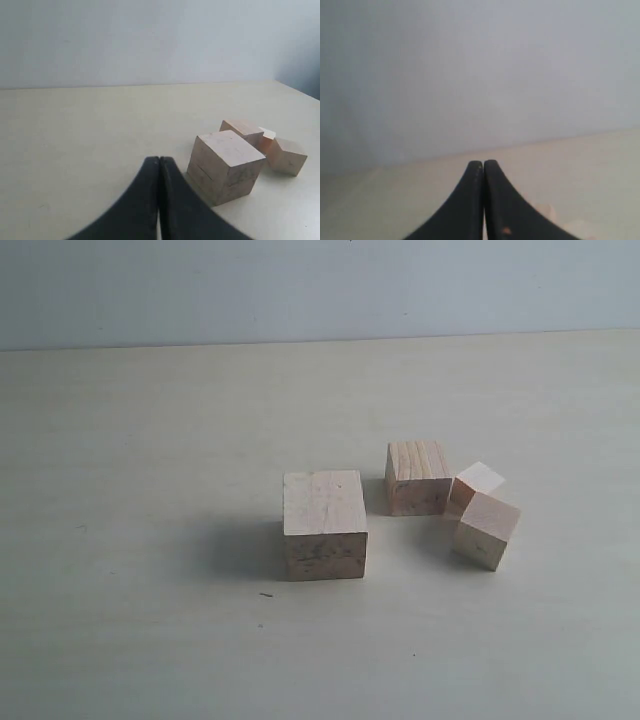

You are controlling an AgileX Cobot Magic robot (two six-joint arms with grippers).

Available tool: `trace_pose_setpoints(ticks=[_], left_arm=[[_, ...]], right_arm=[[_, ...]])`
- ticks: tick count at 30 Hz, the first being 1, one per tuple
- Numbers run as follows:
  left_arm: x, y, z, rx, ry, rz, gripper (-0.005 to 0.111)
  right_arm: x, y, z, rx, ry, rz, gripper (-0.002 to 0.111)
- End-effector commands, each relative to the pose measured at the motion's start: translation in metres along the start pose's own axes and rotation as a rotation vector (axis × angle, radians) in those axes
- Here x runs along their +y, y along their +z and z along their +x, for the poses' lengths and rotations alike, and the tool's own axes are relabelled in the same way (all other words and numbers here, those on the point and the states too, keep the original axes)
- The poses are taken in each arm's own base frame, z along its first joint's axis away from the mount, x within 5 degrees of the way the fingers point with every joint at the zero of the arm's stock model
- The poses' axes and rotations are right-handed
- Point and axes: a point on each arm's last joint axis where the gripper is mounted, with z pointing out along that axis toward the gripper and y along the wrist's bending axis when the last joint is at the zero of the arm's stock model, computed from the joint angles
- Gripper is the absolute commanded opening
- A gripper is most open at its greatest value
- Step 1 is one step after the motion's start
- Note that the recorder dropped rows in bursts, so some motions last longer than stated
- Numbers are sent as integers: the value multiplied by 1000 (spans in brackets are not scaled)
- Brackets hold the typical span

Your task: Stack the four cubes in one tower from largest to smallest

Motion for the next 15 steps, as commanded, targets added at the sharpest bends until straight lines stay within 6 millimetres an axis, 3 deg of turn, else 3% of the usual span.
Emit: trace_pose_setpoints(ticks=[1, 4, 8, 12, 13, 14, 15], left_arm=[[0, 0, 0, -7, 1, -1, 0], [0, 0, 0, -7, 1, -1, 0], [0, 0, 0, -7, 1, -1, 0], [0, 0, 0, -7, 1, -1, 0], [0, 0, 0, -7, 1, -1, 0], [0, 0, 0, -7, 1, -1, 0], [0, 0, 0, -7, 1, -1, 0]], right_arm=[[28, 22, -40, 429, -247, 13, 0], [39, 59, -47, 694, -287, -20, 2], [40, 109, -43, 769, -305, -21, 21], [26, 164, -13, 871, -297, 34, 53], [20, 188, 6, 913, -270, 49, 69], [16, 202, 17, 930, -243, 56, 74], [10, 228, 37, 947, -195, 75, 76]])
